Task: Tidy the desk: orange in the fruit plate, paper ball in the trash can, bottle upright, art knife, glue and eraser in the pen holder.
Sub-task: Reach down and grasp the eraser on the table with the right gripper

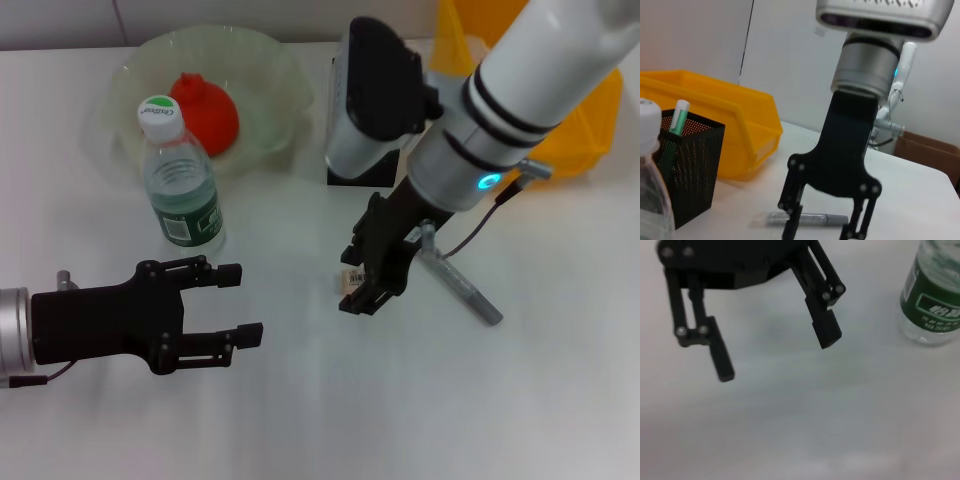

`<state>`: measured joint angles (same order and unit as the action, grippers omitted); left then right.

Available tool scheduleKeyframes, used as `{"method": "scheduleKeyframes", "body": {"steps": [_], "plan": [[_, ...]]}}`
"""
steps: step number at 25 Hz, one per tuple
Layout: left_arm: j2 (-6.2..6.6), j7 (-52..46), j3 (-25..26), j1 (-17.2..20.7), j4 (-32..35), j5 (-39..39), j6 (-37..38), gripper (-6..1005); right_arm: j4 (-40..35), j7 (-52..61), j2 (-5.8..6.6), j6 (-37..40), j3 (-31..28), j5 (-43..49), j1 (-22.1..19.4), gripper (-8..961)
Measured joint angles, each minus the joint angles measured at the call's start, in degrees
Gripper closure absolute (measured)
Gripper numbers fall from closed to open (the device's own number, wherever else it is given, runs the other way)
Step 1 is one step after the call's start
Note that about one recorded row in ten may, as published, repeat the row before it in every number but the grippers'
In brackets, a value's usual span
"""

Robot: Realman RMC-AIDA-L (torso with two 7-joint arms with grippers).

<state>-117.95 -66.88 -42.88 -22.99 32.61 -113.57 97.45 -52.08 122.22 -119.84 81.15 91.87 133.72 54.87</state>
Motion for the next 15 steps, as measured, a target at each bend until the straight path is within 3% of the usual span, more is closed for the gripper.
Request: {"method": "scheduleKeyframes", "body": {"steps": [3,15], "plan": [[-0.01,0.0,0.06,0.06,0.0,0.09,-0.12,215,2.06,0.47,-0.02,-4.18,2.81,-0.43,0.14,350],[-0.23,0.0,0.08,-0.3,0.0,0.1,-0.74,215,5.72,2.02,-0.04,-8.78,3.96,0.02,0.32,358]]}}
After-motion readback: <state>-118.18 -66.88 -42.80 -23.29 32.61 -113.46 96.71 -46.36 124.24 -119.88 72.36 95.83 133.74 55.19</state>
